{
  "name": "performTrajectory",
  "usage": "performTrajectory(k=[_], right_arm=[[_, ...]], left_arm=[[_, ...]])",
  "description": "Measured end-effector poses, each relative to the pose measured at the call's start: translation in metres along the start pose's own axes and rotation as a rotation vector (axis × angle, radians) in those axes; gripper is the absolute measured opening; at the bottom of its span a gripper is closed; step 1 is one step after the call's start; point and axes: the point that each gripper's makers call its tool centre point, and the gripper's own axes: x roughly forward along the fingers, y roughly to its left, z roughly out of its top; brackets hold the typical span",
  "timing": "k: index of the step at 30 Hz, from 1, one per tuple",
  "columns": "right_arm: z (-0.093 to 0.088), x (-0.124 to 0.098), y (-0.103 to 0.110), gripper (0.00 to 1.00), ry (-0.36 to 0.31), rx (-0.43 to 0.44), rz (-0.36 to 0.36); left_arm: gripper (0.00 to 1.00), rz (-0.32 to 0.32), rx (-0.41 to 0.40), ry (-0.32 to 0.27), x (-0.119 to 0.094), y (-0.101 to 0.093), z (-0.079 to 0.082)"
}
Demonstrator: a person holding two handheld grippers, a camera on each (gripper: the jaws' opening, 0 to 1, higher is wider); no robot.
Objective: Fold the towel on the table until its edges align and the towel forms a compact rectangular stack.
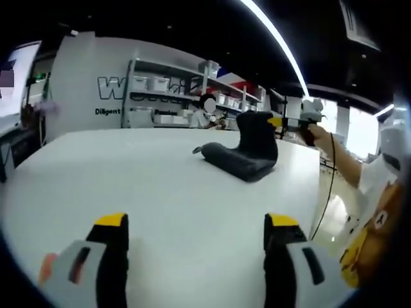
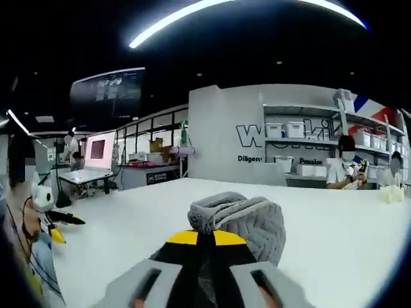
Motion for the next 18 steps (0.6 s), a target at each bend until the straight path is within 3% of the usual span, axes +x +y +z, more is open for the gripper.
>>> performTrajectory(k=[9, 18], right_arm=[[-0.008, 0.023, 0.050, 0.05, 0.049, -0.183, 0.082], [-0.057, 0.040, 0.078, 0.05, 0.200, -0.235, 0.158]], left_arm=[[0.91, -0.009, -0.012, -0.007, -0.001, -0.002, -0.004], [0.91, -0.008, -0.011, -0.016, -0.006, -0.002, -0.003]])
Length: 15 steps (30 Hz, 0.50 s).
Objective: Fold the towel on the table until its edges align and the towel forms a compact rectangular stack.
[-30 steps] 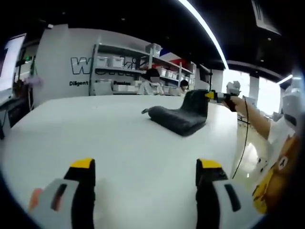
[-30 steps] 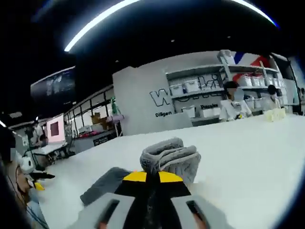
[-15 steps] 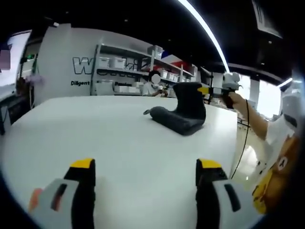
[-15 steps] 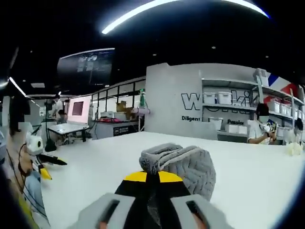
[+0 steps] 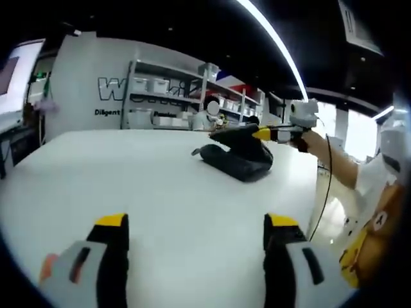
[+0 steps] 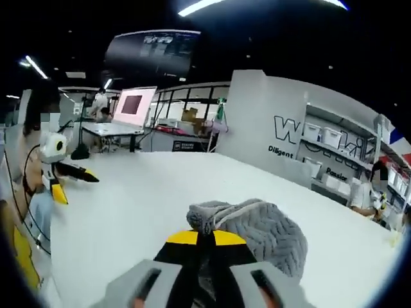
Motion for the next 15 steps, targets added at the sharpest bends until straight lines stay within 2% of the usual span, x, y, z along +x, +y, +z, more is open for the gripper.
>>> performTrajectory(k=[4, 6, 10, 15], right_arm=[[-0.015, 0.005, 0.009, 0.05, 0.078, -0.080, 0.018], [-0.020, 0.009, 0.013, 0.05, 0.090, -0.093, 0.023], [-0.037, 0.013, 0.027, 0.05, 0.163, -0.141, 0.074], [-0.044, 0.017, 0.029, 0.08, 0.175, -0.119, 0.087]], left_arm=[[0.91, 0.007, -0.004, 0.001, -0.001, 0.002, -0.002], [0.91, 0.004, -0.008, 0.002, -0.001, 0.002, -0.003], [0.91, -0.001, -0.009, 0.005, 0.000, 0.000, -0.005], [0.91, 0.001, -0.009, 0.004, -0.001, 0.000, -0.005]])
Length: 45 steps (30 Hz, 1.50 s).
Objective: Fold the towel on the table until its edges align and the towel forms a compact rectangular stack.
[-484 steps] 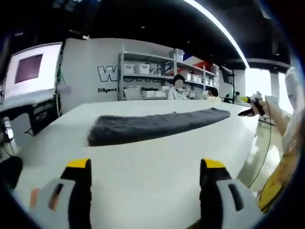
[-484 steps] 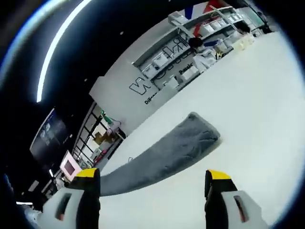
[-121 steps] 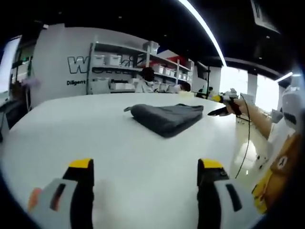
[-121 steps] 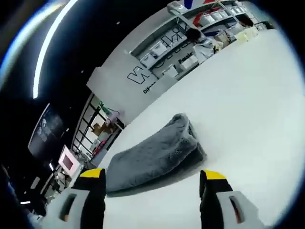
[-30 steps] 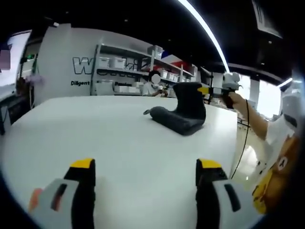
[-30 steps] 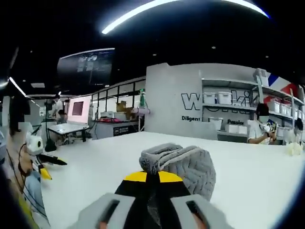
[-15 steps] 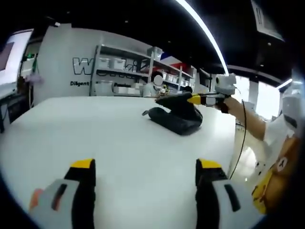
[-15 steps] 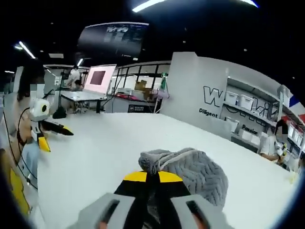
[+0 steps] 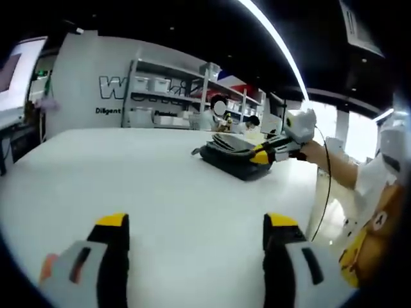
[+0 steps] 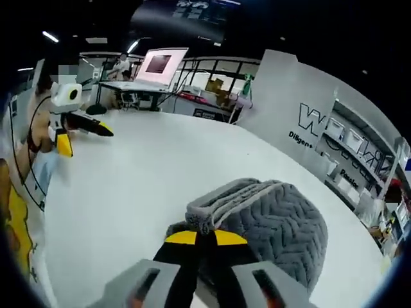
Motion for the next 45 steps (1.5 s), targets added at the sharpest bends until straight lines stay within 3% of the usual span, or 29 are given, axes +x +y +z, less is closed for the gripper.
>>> performTrajectory(k=[4, 9, 15, 19, 23, 28, 34, 38, 45], right_arm=[[0.002, -0.001, 0.004, 0.15, -0.014, 0.045, 0.034], [0.007, -0.011, 0.004, 0.16, -0.044, 0.057, 0.035], [0.027, -0.036, 0.003, 0.22, -0.169, 0.116, 0.039], [0.031, -0.066, -0.011, 0.25, -0.224, 0.137, -0.048], [0.014, -0.099, -0.035, 0.26, -0.231, 0.223, -0.166], [-0.040, -0.136, -0.057, 0.33, -0.145, 0.355, -0.301], [-0.089, -0.150, -0.055, 0.46, -0.098, 0.479, -0.347], [-0.098, -0.148, -0.046, 0.66, -0.112, 0.515, -0.364], [-0.098, -0.146, -0.038, 0.90, -0.138, 0.560, -0.407]], left_arm=[[0.91, 0.003, 0.000, 0.002, -0.001, 0.000, -0.001], [0.91, 0.007, -0.001, 0.002, -0.003, 0.000, -0.001], [0.91, 0.011, -0.001, -0.003, -0.007, 0.000, 0.001], [0.91, 0.020, 0.005, 0.000, -0.009, 0.003, 0.002], [0.91, 0.021, 0.004, -0.001, -0.010, 0.003, 0.003], [0.91, 0.010, 0.014, 0.003, -0.009, 0.001, 0.005], [0.91, -0.012, 0.019, 0.009, -0.005, -0.005, 0.006], [0.91, -0.017, 0.018, 0.006, -0.005, -0.006, 0.008], [0.91, -0.018, 0.016, -0.009, -0.005, -0.007, 0.012]])
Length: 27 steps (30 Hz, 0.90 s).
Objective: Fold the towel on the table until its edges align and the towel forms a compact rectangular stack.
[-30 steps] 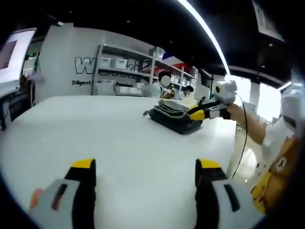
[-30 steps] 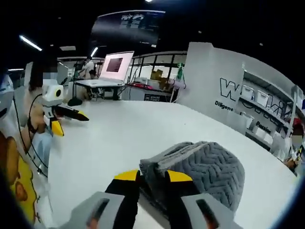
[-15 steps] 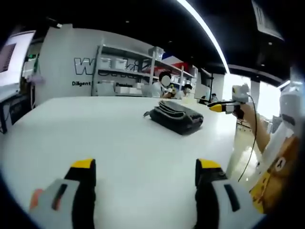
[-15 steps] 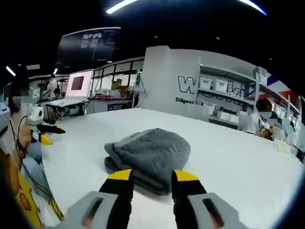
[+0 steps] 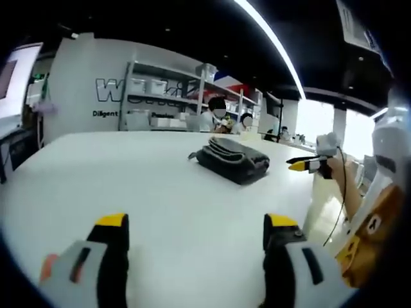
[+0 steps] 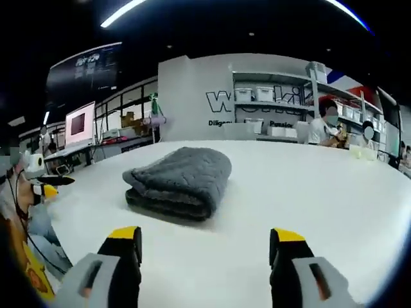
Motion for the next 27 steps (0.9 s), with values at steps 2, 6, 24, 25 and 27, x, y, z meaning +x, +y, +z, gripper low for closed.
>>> performTrajectory(k=[2, 6, 24, 25, 27], right_arm=[[-0.002, 0.001, 0.000, 0.96, -0.004, -0.001, -0.033], [-0.014, 0.004, 0.000, 0.99, 0.046, -0.015, -0.072], [-0.012, -0.016, -0.006, 0.99, 0.005, 0.027, -0.150], [-0.013, -0.016, -0.006, 0.99, 0.006, 0.033, -0.152], [-0.015, -0.017, -0.007, 0.99, 0.008, 0.042, -0.153]], left_arm=[[0.91, 0.005, -0.004, 0.002, 0.000, 0.001, 0.001], [0.91, 0.013, -0.011, 0.001, 0.001, 0.001, 0.002], [0.91, 0.015, -0.032, 0.009, 0.007, -0.006, -0.005], [0.91, 0.013, -0.032, 0.007, 0.007, -0.007, -0.004], [0.91, 0.007, -0.030, 0.009, 0.008, -0.009, -0.004]])
